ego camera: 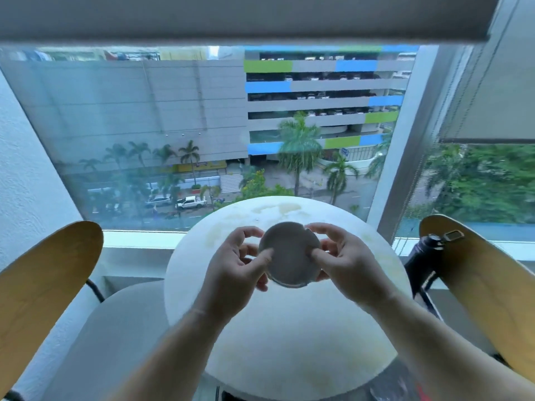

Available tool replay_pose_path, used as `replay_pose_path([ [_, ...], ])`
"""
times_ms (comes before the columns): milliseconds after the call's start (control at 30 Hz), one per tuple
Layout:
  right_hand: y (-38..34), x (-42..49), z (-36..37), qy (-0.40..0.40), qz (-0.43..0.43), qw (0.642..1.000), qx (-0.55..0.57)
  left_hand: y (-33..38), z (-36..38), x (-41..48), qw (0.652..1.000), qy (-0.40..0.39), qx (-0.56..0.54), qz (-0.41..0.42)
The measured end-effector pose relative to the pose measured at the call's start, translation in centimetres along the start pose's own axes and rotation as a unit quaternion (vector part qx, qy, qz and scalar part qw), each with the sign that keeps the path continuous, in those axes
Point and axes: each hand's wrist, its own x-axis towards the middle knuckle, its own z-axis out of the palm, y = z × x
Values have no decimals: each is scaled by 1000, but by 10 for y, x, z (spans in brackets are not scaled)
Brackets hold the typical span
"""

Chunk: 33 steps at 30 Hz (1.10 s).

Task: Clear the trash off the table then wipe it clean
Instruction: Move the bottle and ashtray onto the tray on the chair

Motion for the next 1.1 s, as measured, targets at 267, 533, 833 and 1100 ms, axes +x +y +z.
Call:
replay_pose_path([
  [267,44,-42,-136,110,79,987,91,23,156,10,979,-132,-100,-122],
  [533,111,-76,-274,10,86,996,-34,-1,315,7,988,-57,-53,-134],
  [833,220,-68,-262,-4,197,967,-163,-101,396,6,971,5,69,-230],
  [1100,337,-49,-211,-6,305,934,-187,-228,397,11,935,-75,116,-326],
])
